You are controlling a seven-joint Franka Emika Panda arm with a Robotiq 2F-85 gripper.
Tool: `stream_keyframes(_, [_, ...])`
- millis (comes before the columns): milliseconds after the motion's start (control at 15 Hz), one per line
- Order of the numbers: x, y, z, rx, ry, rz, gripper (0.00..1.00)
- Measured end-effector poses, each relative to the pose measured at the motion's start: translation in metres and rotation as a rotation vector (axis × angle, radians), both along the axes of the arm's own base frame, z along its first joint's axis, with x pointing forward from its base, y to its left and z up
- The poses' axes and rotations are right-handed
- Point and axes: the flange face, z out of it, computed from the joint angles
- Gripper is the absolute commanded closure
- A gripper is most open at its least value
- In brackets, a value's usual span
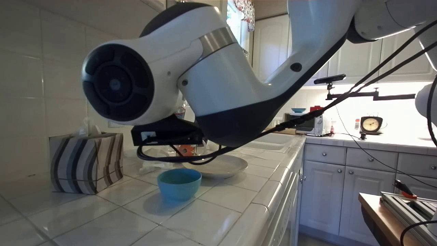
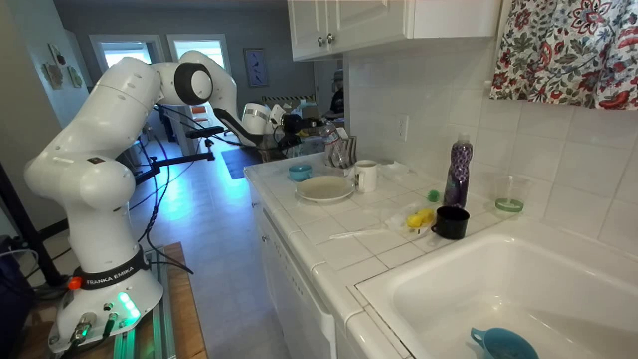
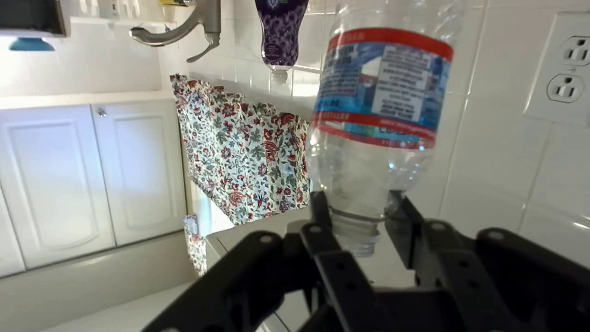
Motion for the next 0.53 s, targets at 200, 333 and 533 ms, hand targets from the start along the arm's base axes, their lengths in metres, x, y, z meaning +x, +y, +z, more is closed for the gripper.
stream_keyframes(200, [0.004,-0.008,-0.001,0.049,-0.053,-0.006,0.89])
stream_keyframes(333, [0.008,-0.005,-0.002,0.079,-0.042,0.027,0.89])
stream_keyframes(533, [0.009,0.005,0.007,0.117,-0.015,0.118,0.89])
